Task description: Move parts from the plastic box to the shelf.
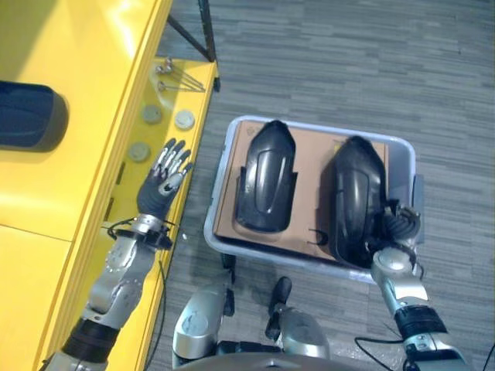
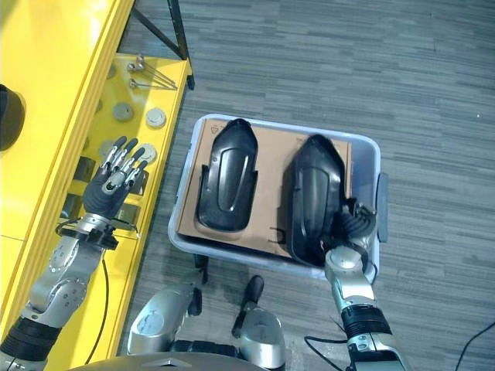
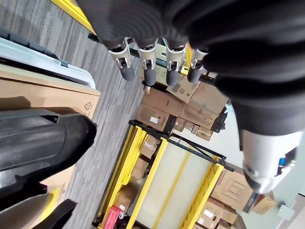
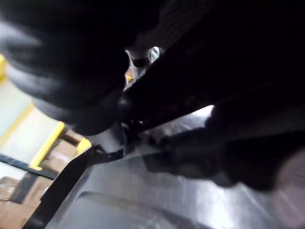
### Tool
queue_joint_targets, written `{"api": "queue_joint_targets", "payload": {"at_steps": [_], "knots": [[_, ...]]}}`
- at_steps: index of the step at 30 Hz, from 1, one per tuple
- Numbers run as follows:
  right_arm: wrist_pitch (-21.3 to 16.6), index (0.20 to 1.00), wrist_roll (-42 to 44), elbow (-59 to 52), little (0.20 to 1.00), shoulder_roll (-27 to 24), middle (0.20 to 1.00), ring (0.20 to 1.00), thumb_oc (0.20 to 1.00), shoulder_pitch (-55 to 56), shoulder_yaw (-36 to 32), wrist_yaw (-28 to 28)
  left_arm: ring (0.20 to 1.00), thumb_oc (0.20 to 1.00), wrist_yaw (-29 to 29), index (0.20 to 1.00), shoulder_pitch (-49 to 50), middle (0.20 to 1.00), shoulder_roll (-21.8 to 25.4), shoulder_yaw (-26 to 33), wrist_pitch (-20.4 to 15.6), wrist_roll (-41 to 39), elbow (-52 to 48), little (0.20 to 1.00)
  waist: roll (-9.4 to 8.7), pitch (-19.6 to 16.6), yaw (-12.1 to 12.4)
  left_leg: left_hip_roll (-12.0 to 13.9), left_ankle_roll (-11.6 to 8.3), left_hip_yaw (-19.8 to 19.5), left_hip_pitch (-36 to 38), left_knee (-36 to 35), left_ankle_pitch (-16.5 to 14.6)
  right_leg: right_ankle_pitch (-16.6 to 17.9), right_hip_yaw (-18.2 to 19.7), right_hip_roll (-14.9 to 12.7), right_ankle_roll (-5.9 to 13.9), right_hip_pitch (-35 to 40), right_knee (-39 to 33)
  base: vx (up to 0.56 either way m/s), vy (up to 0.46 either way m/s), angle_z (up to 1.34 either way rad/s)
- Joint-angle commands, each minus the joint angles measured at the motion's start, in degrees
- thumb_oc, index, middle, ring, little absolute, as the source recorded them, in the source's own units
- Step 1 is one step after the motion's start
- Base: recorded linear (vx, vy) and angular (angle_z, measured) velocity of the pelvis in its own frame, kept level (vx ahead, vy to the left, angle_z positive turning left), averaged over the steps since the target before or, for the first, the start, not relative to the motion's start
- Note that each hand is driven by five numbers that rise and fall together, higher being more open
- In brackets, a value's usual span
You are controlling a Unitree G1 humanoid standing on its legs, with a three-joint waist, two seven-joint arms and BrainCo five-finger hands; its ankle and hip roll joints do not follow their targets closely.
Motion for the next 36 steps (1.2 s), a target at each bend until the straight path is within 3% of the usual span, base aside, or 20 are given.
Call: {"api": "queue_joint_targets", "payload": {"at_steps": [1, 6, 9, 12, 16, 22, 23, 31, 36], "knots": [[-7.5, 0.2, -2.4, -3.6, 0.2, -2.1, 0.2, 0.2, 0.2, -2.6, -0.4, -2.5, 1.0, 1.0, 0.0, 1.0, 0.4, 1.0, -0.9, 1.7, -1.0, -0.7, -3.3, 1.0, -0.33, -6.3, 1.0, 2.8, -1.6, 1.9, 6.7, -0.1, -7.9, 2.6, -0.7, -2.9, 1.74, -5.1, 0.9, 0.08, 0.006, -0.04], [-8.0, 0.2, -3.1, -9.4, 0.2, -3.7, 0.2, 0.2, 0.2, -4.7, 0.4, -0.8, 1.0, 1.0, 1.6, 1.0, -1.6, 1.0, -0.3, 1.2, 2.6, 0.9, -3.1, 1.0, -0.65, -9.9, 0.9, 2.9, -1.64, 2.5, 8.9, -0.4, -8.6, 2.5, -0.8, -2.5, 1.95, -2.6, -0.3, 0.06, -0.008, -0.01], [-6.0, 0.2, -2.6, -10.1, 0.2, -3.8, 0.2, 0.2, 0.2, -9.4, 3.4, -0.4, 1.0, 1.0, 3.8, 1.0, -6.0, 1.0, -1.0, -1.2, 7.0, 1.3, -1.3, 1.0, -1.04, -12.6, 0.9, 3.1, -1.61, 2.9, 10.6, -0.4, -9.3, 2.0, -0.7, -2.1, 1.83, -1.0, -0.4, 0.08, -0.03, -0.02], [-4.3, 0.2, -1.9, -9.9, 0.2, -3.4, 0.2, 0.2, 0.2, -12.4, 5.3, -0.4, 1.0, 1.0, 5.1, 1.0, -9.3, 1.0, -1.9, -3.1, 8.3, 1.8, 0.4, 1.0, -1.31, -13.8, 0.6, 3.2, -1.57, 3.2, 11.2, -0.4, -9.4, 1.8, -0.5, -2.0, 1.69, -0.5, -0.4, 0.06, -0.02, -0.05], [-1.4, 0.2, -1.6, -7.5, 0.2, -1.1, 0.2, 0.2, 0.2, -17.5, 9.6, 0.0, 1.0, 1.0, 4.0, 1.0, -15.9, 1.0, -5.1, -7.7, 10.4, 2.7, 3.8, 1.0, -1.64, -15.7, -0.1, 3.3, -1.43, 3.6, 12.7, -0.4, -9.9, 1.6, 0.3, -1.6, 1.5, 0.5, -0.4, 0.05, -0.017, -0.09], [-1.2, 0.2, -0.8, -2.8, 0.2, 2.0, 0.2, 0.2, 0.2, -22.7, 14.5, -0.2, 1.0, 1.0, 10.2, 1.0, -22.6, 1.0, -8.9, -12.9, 14.6, 4.6, 8.2, 1.0, -1.63, -17.0, -0.7, 3.2, -1.32, 3.8, 13.7, -0.4, -10.1, 1.6, 0.9, -1.4, 1.52, 1.2, -0.4, 0.02, -0.01, -0.02], [-0.2, 0.2, 0.0, -1.6, 0.2, 3.5, 0.2, 0.2, 0.2, -25.0, 16.2, 0.0, 1.0, 1.0, 11.1, 1.0, -25.8, 1.0, -10.7, -14.9, 15.6, 4.9, 12.6, 1.0, -1.75, -17.7, -1.2, 3.2, -1.35, 3.9, 14.2, -0.4, -10.2, 1.6, 1.5, -1.2, 1.45, 1.4, -0.4, 0.05, -0.025, 0.0], [0.8, 0.2, 0.7, 2.1, 0.2, 7.0, 0.2, 0.2, 0.2, -29.7, 19.5, 0.8, 1.0, 1.0, 14.6, 1.0, -31.9, 1.0, -14.8, -18.8, 17.6, 10.3, 18.8, 1.0, -1.81, -18.7, -2.0, 3.0, -1.39, 4.3, 15.1, -0.4, -10.6, 1.6, 2.6, -1.0, 1.39, 1.9, -0.4, 0.03, -0.009, -0.04], [1.7, 0.2, 1.6, 2.6, 0.2, 6.9, 0.2, 0.2, 0.2, -31.3, 19.9, -0.1, 1.0, 1.0, 17.2, 1.0, -33.8, 1.0, -14.0, -18.2, 18.4, 13.7, 21.3, 1.0, -2.07, -19.0, -1.7, 2.8, -1.32, 4.1, 15.5, -0.4, -10.9, 1.3, 2.8, -1.0, 1.39, 2.2, -0.4, 0.0, 0.0, 0.0]]}}
